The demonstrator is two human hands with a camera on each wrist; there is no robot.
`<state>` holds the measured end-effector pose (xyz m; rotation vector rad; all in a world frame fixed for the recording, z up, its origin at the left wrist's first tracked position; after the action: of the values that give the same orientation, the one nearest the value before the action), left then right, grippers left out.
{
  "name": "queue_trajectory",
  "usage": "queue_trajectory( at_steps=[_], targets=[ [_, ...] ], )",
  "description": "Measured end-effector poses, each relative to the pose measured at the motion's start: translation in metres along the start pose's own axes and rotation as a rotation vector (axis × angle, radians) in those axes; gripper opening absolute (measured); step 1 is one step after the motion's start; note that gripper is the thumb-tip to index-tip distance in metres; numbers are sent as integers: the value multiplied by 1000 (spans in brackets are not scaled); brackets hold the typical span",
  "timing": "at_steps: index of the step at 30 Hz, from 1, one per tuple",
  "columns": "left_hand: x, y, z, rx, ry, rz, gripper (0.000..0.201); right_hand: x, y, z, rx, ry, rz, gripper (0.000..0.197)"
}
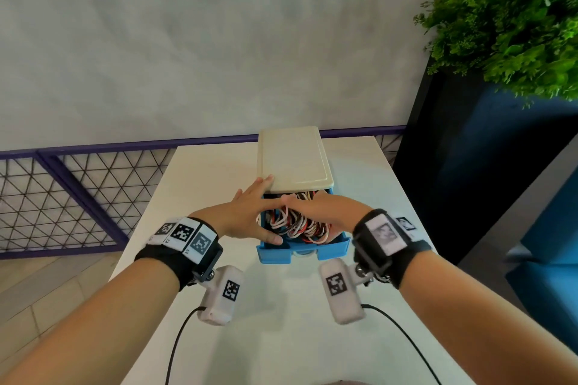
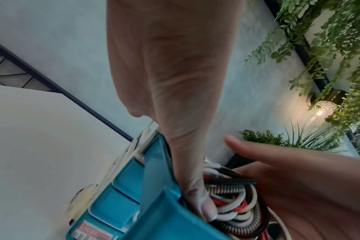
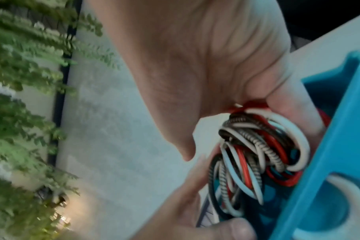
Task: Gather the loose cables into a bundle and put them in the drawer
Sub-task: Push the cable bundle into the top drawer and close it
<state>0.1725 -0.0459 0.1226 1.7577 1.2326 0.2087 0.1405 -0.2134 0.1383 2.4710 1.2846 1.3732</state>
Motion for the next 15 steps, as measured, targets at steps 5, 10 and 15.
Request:
queue_trajectory(
  at_steps=[5, 10, 15],
  targets=[
    [5, -3, 6, -2, 0, 23, 88, -11, 17, -23, -105, 22, -271, 39],
    [7, -5, 7, -33, 9, 36, 88, -28, 21, -29, -260, 176, -641, 27],
    [2, -5, 7, -37, 25, 72, 86, -29, 8, -22, -251, 248, -671, 33]
  ],
)
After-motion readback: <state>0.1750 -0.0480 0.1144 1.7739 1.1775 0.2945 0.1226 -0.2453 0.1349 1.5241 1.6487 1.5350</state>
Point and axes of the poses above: each hand's wrist, its own z-axis towards the middle knuckle, its own y-axis out of the back of the hand, x = y × z, the point moved 3 cm from there along z, towards the middle knuckle, and after that the axes turned 14 degrees about x, right-handed, at the moved point
